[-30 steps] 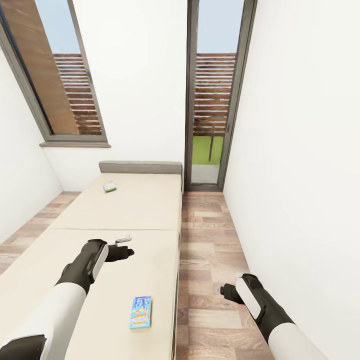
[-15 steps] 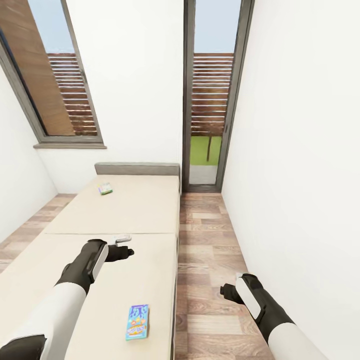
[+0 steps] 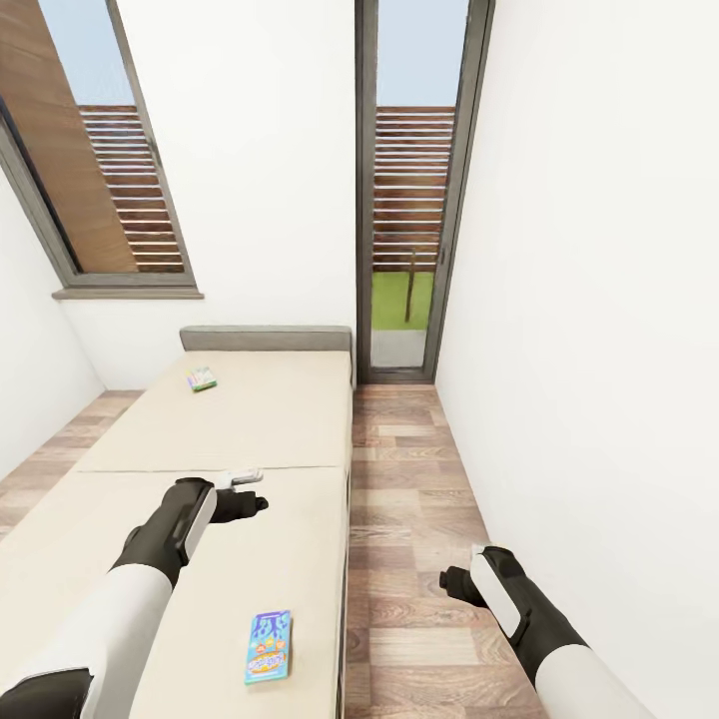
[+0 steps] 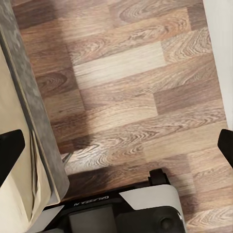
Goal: Put all the toys in the child's room - the three board games (two on the bed and one on the table), the two jigsaw puzzles on the table, and the tennis ball on the table - inside the toy box on the table in the child's room.
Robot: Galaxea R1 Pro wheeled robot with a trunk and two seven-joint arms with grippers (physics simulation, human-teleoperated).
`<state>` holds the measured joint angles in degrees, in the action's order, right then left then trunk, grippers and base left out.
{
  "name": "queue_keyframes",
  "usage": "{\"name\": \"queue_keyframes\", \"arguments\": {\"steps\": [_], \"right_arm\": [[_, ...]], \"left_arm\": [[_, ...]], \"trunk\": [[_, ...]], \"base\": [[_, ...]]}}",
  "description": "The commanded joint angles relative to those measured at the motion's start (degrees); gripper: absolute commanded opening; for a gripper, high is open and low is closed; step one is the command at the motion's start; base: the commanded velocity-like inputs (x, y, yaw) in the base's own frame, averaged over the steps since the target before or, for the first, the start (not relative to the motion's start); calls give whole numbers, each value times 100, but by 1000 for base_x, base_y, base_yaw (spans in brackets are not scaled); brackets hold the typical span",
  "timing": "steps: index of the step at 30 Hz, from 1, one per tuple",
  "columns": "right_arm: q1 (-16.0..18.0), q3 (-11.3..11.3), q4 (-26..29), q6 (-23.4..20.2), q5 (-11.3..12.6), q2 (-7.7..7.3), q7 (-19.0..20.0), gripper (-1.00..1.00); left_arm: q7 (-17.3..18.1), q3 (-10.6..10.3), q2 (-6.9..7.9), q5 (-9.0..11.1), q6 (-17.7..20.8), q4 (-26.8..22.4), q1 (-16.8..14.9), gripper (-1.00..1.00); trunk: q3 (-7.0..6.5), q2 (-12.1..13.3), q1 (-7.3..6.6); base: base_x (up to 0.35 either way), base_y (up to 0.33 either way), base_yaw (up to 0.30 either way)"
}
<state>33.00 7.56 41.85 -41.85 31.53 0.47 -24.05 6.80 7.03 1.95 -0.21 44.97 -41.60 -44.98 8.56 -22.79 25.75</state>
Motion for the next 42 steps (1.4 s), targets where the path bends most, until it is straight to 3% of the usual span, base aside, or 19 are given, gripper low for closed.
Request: {"name": "queue_keyframes", "arguments": {"steps": [1, 16, 34, 39, 42], "right_arm": [[5, 18, 7, -9, 61, -3, -57, 100], [5, 11, -7, -7, 65, -3, -54, 100], [5, 21, 15, 16, 54, 4, -55, 100], [5, 110, 25, 31, 49, 5, -61, 100], [5, 274, 56, 40, 49, 6, -66, 100]], "left_arm": [[23, 15, -1, -5, 30, -6, -4, 100], [32, 27, -1, 26, 32, -6, -7, 100], [20, 31, -2, 33, 30, 0, -8, 100], [16, 33, -1, 32, 26, 29, -10, 100], [15, 46, -1, 36, 14, 174, -10, 100]], "trunk": [[13, -13, 4], [13, -13, 4], [336, -734, 399], [425, -935, 509], [479, -1055, 575]], "base": [[0, 0, -9], [0, 0, -1], [0, 0, 0], [0, 0, 0], [0, 0, 0]]}}
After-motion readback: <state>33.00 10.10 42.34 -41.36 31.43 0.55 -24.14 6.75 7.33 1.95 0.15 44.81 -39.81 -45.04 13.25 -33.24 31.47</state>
